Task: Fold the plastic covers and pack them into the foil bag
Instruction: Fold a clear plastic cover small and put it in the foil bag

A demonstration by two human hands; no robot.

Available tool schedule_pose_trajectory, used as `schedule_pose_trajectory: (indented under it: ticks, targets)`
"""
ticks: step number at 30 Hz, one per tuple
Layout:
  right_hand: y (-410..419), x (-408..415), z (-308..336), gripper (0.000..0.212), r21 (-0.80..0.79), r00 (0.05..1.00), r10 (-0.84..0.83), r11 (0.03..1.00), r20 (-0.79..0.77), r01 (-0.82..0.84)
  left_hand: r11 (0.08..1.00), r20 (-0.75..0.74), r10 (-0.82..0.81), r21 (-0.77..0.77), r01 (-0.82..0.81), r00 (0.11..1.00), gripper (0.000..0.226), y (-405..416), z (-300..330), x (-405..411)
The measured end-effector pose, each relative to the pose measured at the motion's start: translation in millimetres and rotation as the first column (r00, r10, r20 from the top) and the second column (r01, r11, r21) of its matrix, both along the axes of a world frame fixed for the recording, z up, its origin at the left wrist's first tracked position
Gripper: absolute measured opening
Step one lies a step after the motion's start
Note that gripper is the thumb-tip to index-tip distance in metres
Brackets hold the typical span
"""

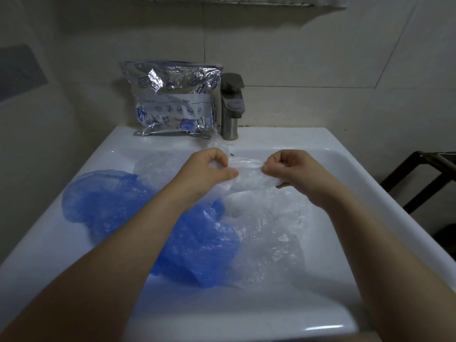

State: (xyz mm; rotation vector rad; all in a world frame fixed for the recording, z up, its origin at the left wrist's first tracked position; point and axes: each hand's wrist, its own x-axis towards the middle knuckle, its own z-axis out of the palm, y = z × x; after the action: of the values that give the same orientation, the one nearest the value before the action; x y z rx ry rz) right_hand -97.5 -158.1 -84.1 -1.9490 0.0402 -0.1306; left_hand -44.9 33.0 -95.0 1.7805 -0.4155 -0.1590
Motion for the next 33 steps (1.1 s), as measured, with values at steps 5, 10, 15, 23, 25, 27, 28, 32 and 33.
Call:
schedule_pose_trajectory:
  ticks: [5,10,15,23,25,27,28,32,33]
  targets:
    - [-9.2,0.1,3.3,0.018,-0.126,0.996,0.004,0.992,0.086,0.007,0.997,0.035,-0.067,-0.039,0.068,0.997,0.024,3.6,2.7,1.0]
    - [-14.6,-0.3,2.0,0.016,-0.097,0.997,0.041,0.995,0.069,-0.034,0.999,0.083,-0.028,0.046,0.024,0.996,0.019,6.1,1.7,3.0]
    - [-17.0,0.3,1.3,0.021,0.065,0.999,0.036,0.997,0.031,-0.038,0.997,0.077,-0.009,0.071,0.003,0.997,0.009,7.5,1.2,4.8]
    - [-18.1,-3.6,5.0,0.026,0.141,0.995,0.079,0.986,0.058,-0.086,0.989,0.081,-0.141,-0.030,0.144,0.987,0.029,8.2,6.5,-0.1]
    - [-15.5,-3.5,5.1,0.034,0.049,0.997,0.058,0.997,0.042,-0.060,0.989,0.053,-0.145,-0.027,0.147,0.988,0.036,5.8,7.2,-2.6]
    - [-9.9,-2.2,3.7,0.037,-0.005,1.000,0.004,1.000,0.006,-0.004,0.992,0.021,-0.128,-0.020,0.128,0.992,0.037,2.2,6.1,-4.3]
    - [-6.1,-0.9,2.5,0.038,-0.003,1.000,-0.028,1.000,-0.012,0.028,0.993,0.016,-0.115,-0.007,0.115,0.993,0.037,1.0,5.0,-4.5]
    - [4.3,1.7,-1.4,0.021,-0.029,0.997,-0.080,0.996,0.001,0.080,0.992,0.034,-0.128,0.024,0.127,0.991,0.019,0.1,3.3,-5.7]
    - [4.4,1.1,-1.1,0.015,-0.069,0.997,-0.071,0.995,0.016,0.072,0.991,0.042,-0.130,0.030,0.129,0.991,0.016,0.8,3.1,-5.8]
